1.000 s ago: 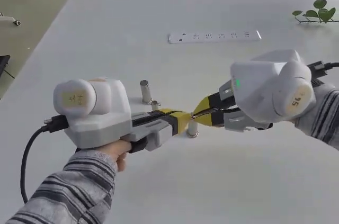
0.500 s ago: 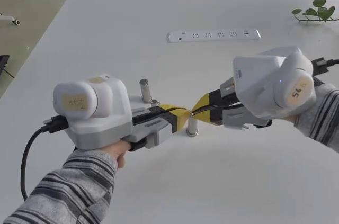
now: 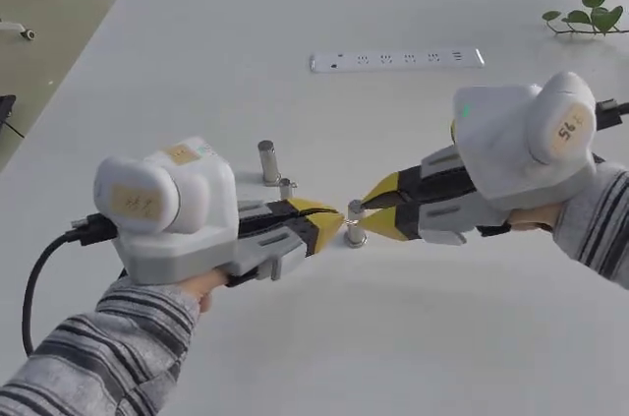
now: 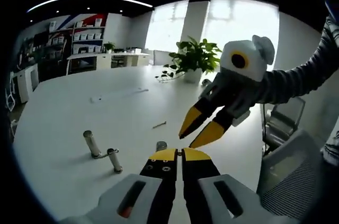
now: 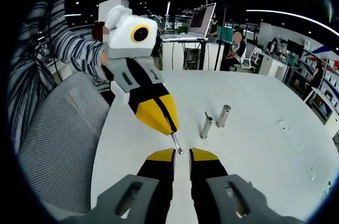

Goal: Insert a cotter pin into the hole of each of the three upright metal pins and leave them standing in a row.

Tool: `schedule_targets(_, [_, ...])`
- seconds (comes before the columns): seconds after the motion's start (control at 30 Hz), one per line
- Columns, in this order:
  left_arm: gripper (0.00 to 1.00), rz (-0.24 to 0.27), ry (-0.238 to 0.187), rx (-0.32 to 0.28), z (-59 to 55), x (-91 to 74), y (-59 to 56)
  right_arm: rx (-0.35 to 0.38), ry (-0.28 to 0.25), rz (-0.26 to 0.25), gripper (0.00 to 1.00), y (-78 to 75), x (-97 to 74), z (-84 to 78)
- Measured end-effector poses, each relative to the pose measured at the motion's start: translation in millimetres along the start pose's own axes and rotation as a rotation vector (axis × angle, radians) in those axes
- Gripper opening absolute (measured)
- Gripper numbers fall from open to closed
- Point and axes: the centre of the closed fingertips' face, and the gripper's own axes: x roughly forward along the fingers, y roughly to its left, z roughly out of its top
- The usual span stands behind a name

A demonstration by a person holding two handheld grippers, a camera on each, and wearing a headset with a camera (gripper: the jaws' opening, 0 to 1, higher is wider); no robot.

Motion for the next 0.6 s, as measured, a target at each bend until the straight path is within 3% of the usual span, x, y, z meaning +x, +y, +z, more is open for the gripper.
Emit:
schedule_targets(0.1, [0.0, -0.009, -0.003, 0.007, -2.4, -3.5, 0.3, 0.098, -0.033, 0.028, 0.08, 2.5, -1.3, -1.2])
schedule_targets(0.33, [0.0, -0.051, -0.028, 0.006, -1.4, -11.1, -2.8, 0.21, -0.073, 0.098, 0.11, 15.9, 0.8, -3.2])
schedule_targets(0.6, [0.0, -0.124, -0.056, 0.024, 5.7, -17.4, -17.9, 0.327, -0.124, 0.193, 0.1, 30.7, 0.1, -2.2])
